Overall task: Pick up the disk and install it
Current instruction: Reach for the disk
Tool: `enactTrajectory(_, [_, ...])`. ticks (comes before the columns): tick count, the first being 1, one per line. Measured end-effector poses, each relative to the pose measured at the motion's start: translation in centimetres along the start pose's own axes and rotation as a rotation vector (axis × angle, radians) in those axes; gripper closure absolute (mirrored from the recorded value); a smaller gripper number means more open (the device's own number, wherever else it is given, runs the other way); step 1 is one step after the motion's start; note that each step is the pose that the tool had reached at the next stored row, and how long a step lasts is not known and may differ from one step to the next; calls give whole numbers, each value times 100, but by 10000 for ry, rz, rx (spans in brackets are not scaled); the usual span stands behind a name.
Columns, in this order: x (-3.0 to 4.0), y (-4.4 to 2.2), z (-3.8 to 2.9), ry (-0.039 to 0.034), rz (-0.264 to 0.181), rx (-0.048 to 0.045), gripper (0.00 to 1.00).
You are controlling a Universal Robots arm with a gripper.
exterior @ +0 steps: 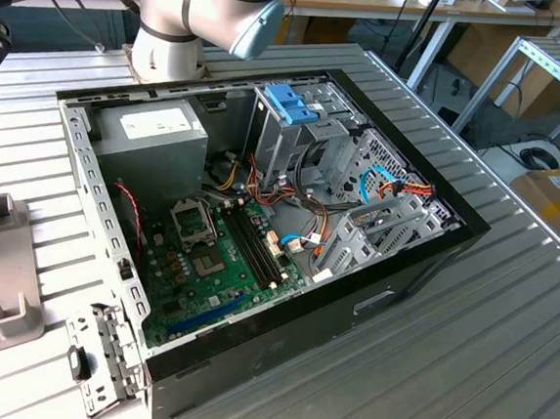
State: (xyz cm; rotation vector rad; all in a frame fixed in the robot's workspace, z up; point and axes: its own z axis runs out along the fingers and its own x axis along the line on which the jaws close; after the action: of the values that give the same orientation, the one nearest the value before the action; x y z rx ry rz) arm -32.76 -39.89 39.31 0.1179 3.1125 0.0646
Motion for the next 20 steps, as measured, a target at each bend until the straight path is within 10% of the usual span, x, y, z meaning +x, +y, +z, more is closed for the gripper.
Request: enactTrajectory(20, [92,-7,-2,0,0,0,89])
